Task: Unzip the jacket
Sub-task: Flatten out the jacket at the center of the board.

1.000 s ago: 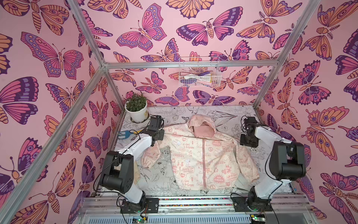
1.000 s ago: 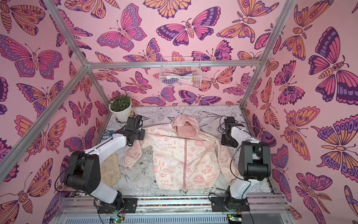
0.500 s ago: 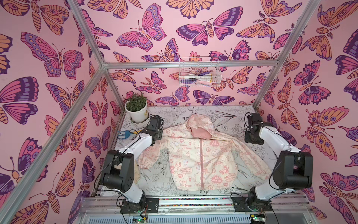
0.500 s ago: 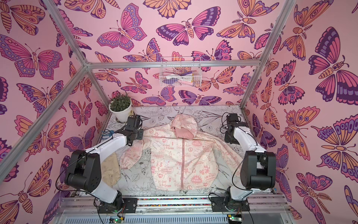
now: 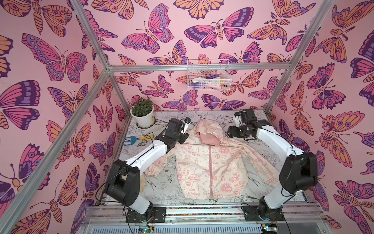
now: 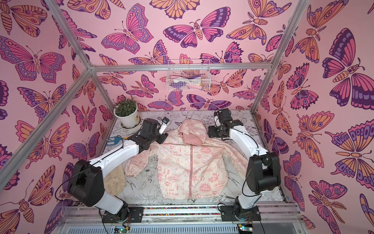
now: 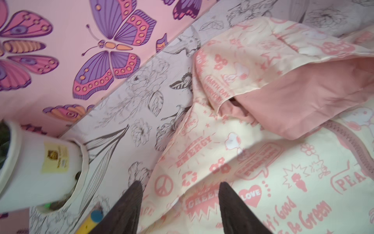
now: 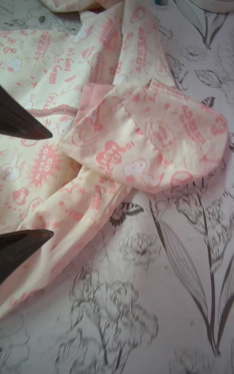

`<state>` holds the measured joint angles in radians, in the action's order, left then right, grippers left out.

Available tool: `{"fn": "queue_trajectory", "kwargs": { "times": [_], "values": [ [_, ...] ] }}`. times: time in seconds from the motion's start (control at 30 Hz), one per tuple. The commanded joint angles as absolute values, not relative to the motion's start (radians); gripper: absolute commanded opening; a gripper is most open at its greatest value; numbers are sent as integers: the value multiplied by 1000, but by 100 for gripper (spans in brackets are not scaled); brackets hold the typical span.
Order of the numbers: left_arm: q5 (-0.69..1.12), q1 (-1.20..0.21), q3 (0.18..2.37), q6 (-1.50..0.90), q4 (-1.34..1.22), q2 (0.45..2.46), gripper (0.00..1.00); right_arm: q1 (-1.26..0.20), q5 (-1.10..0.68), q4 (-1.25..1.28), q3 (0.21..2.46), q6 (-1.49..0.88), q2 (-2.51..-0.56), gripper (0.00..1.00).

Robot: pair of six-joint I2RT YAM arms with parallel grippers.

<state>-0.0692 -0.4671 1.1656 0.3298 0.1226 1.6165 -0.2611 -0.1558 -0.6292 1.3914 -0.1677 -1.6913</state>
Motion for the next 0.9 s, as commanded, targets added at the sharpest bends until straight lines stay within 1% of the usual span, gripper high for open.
{"fn": "queue_trajectory", "kwargs": {
  "times": [0.0,0.23,0.3,0.37,0.43,0.47,0.53,0.63,0.67,0.73,0.87],
  "values": [
    [35,-466,1241,328,116,1722,62,-317,-178,-628,1432,-159,-1720,73],
    [94,-497,1366,279,112,1882,62,-377,-109,-606,1426,-131,-1780,75],
    [112,-503,1390,272,109,1907,62,-386,-84,-592,1436,-121,-1806,75],
    [124,-506,1401,258,98,1923,62,-392,-47,-588,1461,-110,-1844,72],
    [146,-508,1406,245,85,1929,62,-393,-10,-597,1500,-103,-1891,64],
    [155,-508,1405,241,74,1931,62,-394,-1,-601,1525,-94,-1913,59],
    [178,-512,1403,235,58,1934,62,-399,34,-600,1566,-89,-1947,40],
    [205,-515,1415,202,49,1950,63,-406,71,-609,1642,-73,-1971,9],
    [255,-515,1417,191,41,1954,63,-409,74,-611,1668,-65,-1974,4],
    [338,-514,1404,186,3,1959,62,-410,86,-615,1716,-51,-1973,0],
    [403,-515,1408,170,-43,1976,62,-413,120,-585,1772,-15,-1951,0]
  ]
}}
